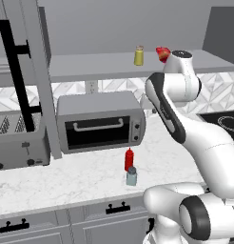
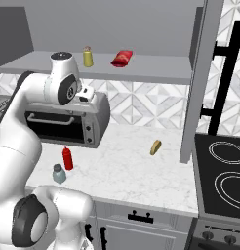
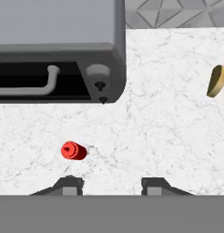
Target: Put the shaker and condiment bottle from the counter next to their counterparts in the cabinet.
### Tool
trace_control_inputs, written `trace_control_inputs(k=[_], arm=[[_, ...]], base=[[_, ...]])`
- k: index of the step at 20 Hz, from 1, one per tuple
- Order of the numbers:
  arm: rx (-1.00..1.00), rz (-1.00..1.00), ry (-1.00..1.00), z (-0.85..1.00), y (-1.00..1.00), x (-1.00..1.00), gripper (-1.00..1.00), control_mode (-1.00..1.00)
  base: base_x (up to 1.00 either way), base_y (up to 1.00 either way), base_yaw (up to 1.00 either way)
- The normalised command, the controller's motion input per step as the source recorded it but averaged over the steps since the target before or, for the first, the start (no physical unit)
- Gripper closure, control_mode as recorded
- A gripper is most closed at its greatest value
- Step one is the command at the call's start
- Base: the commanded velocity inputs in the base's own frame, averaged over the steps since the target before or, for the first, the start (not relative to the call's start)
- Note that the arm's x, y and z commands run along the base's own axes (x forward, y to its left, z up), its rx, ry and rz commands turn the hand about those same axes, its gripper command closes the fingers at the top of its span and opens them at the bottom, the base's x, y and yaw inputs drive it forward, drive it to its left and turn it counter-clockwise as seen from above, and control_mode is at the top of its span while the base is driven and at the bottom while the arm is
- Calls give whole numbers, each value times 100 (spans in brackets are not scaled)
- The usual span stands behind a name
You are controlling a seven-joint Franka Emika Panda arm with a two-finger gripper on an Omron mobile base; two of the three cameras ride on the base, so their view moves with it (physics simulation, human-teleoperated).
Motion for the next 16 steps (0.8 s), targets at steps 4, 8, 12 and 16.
trace_control_inputs(k=[4, 8, 12, 16], arm=[[-4, 0, 0, -7, 9, -6, -100, -100], [-7, 26, -8, -34, 31, -28, -100, -100], [16, 52, -32, -69, -6, -67, -100, -100], [27, 55, -28, -74, -9, -59, -100, -100]], base=[[0, 0, 0], [0, 0, 0], [0, 0, 0], [0, 0, 0]])
